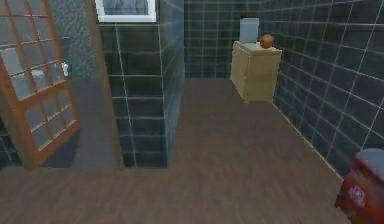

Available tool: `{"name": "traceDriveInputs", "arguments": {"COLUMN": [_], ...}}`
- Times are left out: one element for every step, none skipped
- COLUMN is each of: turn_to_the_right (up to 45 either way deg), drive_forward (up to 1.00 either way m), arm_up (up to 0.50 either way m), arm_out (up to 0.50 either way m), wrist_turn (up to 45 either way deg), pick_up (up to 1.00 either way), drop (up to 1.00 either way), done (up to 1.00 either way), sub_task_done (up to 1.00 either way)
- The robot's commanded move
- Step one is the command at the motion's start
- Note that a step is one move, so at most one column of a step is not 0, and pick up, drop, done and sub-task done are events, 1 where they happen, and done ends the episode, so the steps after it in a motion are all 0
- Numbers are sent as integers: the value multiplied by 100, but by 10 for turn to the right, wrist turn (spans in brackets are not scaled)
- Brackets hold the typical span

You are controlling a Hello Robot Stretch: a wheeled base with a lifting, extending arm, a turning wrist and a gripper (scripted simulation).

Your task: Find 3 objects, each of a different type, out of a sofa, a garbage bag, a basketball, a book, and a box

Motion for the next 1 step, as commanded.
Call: {"name": "traceDriveInputs", "arguments": {"turn_to_the_right": [120], "drive_forward": [0], "arm_up": [0], "arm_out": [0], "wrist_turn": [0], "pick_up": [0], "drop": [0], "done": [0], "sub_task_done": [0]}}
